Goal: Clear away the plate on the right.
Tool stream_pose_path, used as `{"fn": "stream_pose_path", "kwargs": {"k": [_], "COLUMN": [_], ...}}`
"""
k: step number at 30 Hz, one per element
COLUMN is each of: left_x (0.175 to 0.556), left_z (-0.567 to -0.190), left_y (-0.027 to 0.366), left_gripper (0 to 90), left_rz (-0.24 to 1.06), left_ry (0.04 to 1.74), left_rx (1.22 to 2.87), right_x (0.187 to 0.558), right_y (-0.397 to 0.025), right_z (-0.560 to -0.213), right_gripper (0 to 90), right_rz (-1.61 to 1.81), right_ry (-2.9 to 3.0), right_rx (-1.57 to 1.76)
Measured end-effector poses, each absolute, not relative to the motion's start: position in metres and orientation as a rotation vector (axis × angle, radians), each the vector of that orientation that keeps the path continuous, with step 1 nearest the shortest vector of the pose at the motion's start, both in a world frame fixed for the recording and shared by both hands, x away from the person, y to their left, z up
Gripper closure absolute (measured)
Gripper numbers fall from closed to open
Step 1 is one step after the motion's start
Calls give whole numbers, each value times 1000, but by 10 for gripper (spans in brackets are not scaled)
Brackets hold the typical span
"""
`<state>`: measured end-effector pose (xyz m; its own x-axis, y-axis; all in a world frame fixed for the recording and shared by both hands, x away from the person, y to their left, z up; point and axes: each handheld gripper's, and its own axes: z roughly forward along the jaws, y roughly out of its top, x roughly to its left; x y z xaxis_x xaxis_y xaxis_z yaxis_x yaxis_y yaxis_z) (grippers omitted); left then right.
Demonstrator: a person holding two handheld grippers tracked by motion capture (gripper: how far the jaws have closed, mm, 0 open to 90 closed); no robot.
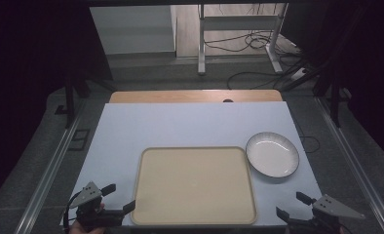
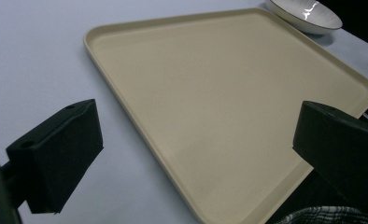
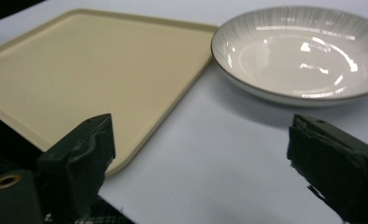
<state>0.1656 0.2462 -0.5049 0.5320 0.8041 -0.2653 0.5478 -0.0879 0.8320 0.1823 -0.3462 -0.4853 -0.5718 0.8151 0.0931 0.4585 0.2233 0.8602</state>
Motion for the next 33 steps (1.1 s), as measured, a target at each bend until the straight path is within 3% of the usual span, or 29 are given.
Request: {"fn": "stream_pose_path", "kwargs": {"k": [5, 33], "left_x": [164, 165], "left_z": [-505, -505], "left_y": [249, 248], "left_gripper": [12, 12], "left_rz": [314, 318], "left_ry": [1138, 1129], "left_rx": [1745, 1755], "right_x": [184, 188], "right_y": [-339, -333], "right_z": [-488, -489], "right_gripper": [36, 5], "right_rz": [1239, 1192], "right_ry": [2141, 2166], "right_rx": [1109, 1038]}}
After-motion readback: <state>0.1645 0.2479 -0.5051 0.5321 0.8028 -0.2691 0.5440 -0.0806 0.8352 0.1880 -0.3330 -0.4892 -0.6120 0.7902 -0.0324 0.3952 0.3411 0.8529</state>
